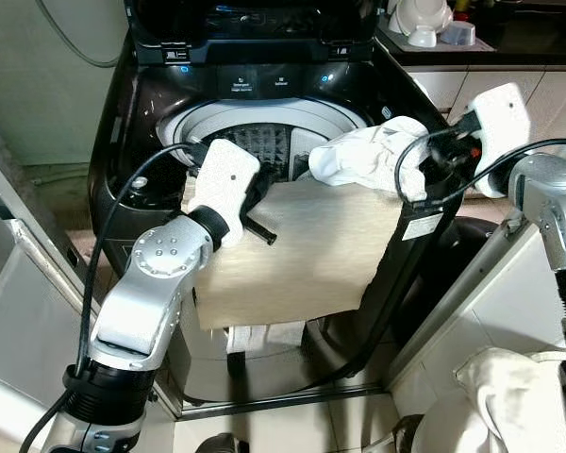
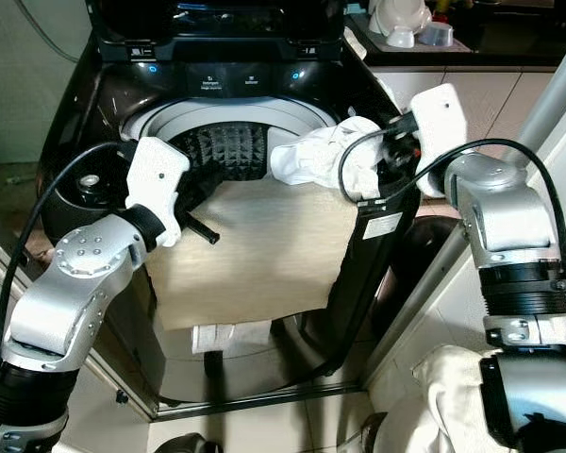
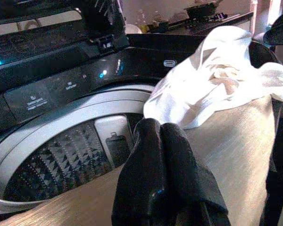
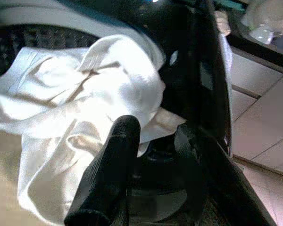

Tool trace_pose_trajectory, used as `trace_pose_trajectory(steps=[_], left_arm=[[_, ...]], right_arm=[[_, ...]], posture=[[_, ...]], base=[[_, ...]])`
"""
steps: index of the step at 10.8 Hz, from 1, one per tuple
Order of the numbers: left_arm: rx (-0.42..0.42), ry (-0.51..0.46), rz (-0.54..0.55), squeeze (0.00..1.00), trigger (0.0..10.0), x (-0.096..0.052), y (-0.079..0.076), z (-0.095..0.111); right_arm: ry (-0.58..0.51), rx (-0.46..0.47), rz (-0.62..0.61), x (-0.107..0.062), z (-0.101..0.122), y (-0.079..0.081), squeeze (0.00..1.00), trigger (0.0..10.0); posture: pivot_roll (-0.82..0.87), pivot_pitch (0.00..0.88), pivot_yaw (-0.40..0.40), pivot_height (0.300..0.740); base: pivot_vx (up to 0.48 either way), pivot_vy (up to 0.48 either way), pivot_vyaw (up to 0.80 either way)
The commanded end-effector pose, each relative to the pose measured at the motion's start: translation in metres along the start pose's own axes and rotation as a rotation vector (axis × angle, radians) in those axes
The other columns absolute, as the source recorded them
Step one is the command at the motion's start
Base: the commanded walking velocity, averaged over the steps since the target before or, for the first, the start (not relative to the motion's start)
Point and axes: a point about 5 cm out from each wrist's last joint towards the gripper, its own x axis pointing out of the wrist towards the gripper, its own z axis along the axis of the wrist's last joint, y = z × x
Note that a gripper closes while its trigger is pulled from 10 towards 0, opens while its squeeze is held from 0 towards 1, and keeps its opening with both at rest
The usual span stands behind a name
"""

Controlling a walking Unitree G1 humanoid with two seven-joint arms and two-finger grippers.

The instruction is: Clothes washing

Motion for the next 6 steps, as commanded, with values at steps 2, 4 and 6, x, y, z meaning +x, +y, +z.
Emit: trace_pose_trajectory(steps=[2,4,6], left_arm=[[0.026,-0.014,-0.022,0.00,10.0,0.0027,-0.0016,0.0048],[0.038,-0.002,-0.049,0.00,10.0,0.0004,-0.0023,0.0024],[0.061,0.023,-0.112,0.00,10.0,-0.0068,0.0026,-0.0010]], right_arm=[[0.005,-0.029,0.013,-0.0019,0.0050,-0.0052,0.00,10.0],[0.014,-0.056,0.021,-0.0023,0.0051,-0.0100,0.00,10.0],[0.015,-0.128,0.110,-0.0036,0.0138,-0.0128,0.00,10.0]], posture=[[-0.02,0.000,-0.007,0.740],[-0.01,0.000,-0.023,0.740],[-0.01,0.000,-0.041,0.740]], base=[[0.000,0.000,0.00],[0.000,0.000,0.00],[0.000,0.000,0.00]])
